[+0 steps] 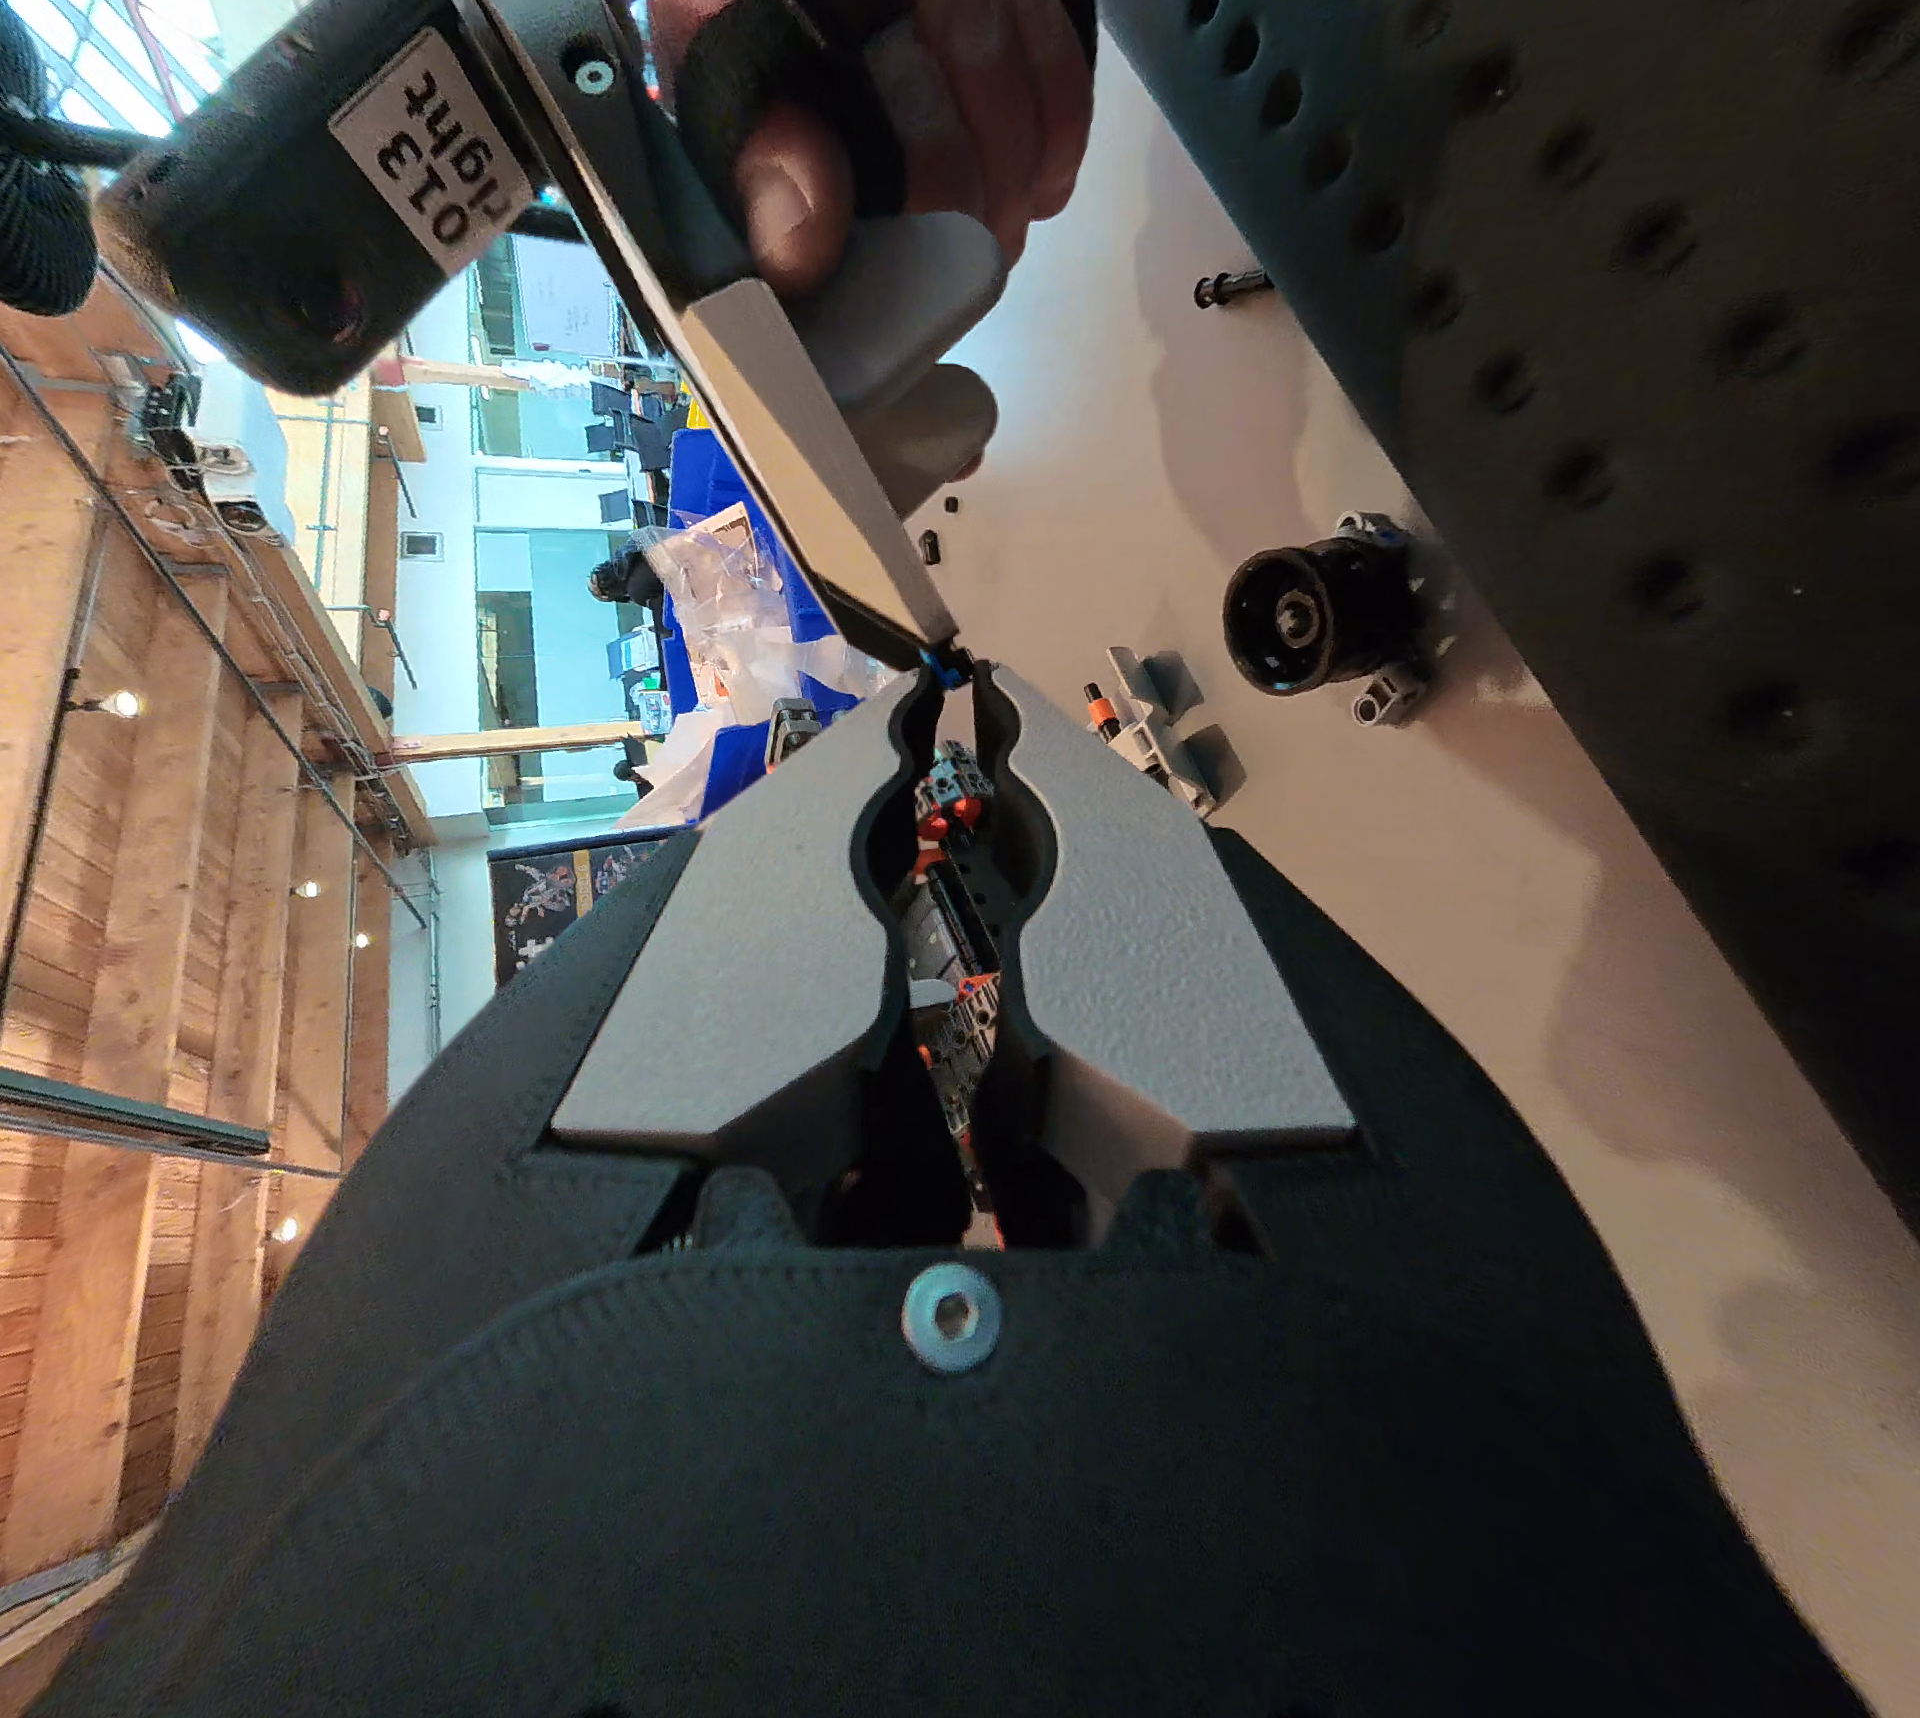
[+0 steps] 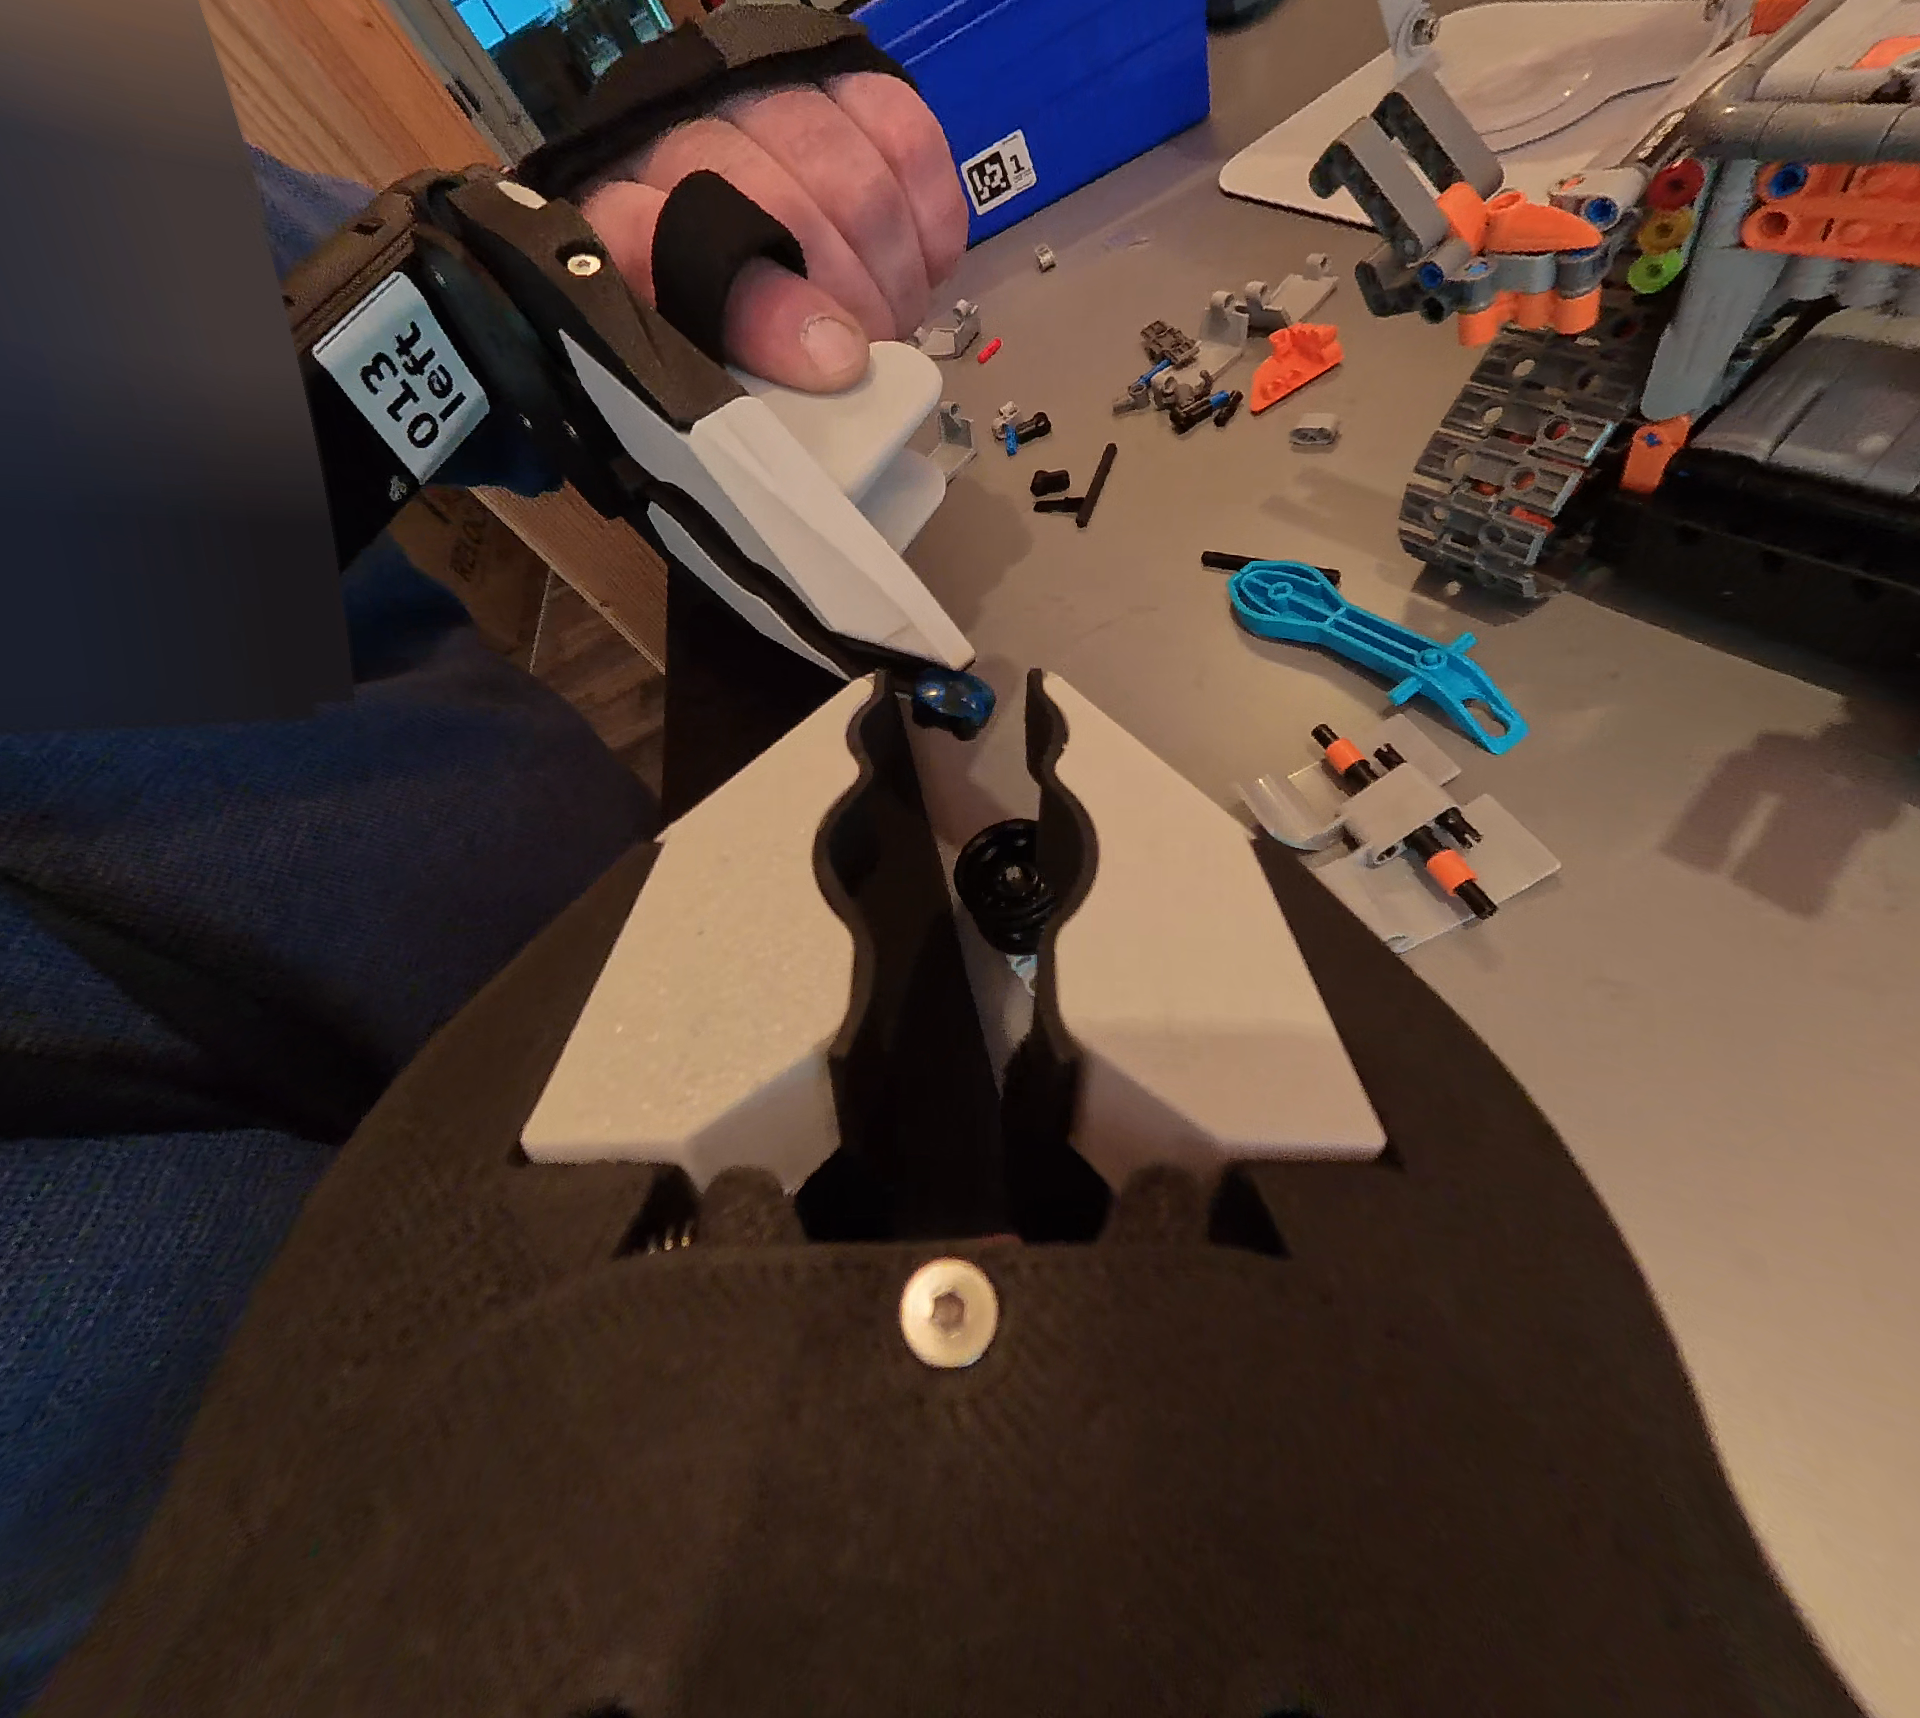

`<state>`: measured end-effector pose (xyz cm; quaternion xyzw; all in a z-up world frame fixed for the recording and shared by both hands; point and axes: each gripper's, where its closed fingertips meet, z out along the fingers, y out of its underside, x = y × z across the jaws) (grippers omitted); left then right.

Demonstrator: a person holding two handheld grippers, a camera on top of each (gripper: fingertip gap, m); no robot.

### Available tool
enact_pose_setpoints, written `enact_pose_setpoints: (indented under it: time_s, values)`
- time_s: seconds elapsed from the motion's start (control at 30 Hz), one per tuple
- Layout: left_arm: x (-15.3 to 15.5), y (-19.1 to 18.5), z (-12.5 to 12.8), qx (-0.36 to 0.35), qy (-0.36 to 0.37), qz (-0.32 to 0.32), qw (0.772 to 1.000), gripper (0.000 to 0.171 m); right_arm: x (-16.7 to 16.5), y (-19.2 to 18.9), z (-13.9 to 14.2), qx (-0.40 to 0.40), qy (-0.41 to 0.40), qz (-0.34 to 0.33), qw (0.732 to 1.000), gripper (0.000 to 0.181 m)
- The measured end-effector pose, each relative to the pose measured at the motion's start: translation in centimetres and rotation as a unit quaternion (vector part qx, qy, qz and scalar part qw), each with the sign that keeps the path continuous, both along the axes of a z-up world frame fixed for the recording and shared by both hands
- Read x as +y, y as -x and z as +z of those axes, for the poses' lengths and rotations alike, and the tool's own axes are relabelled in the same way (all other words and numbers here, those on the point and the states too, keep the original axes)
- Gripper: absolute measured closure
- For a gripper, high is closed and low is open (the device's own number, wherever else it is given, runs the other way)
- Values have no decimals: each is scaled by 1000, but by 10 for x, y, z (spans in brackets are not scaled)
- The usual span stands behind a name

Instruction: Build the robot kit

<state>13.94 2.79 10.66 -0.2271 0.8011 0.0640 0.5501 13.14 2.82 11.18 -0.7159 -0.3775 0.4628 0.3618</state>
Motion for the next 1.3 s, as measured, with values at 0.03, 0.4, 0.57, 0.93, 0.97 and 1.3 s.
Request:
enact_pose_setpoints:
  time_s: [0.03, 0.4, 0.57, 0.93, 0.97, 1.3]
  values:
    - [-1, 0, -1, 1, -2, -2, 1000, 168, -1, 1, -2, -2, 3, 3, 1000, 162]
    - [-8, 12, -21, 8, 147, 16, 989, 160, -7, 3, -23, -66, -63, 10, 996, 168]
    - [-14, 16, -35, 15, 368, 35, 929, 131, -13, 5, -47, -139, -126, 23, 982, 168]
    - [-17, 9, -71, 63, 503, 45, 861, 123, -14, 8, -65, -200, -156, 31, 967, 168]
    - [-17, 7, -73, 65, 516, 46, 853, 123, -14, 8, -66, -203, -159, 30, 966, 168]
    - [-21, 1, -81, 77, 547, 41, 832, 143, -15, 7, -69, -215, -169, 31, 961, 168]
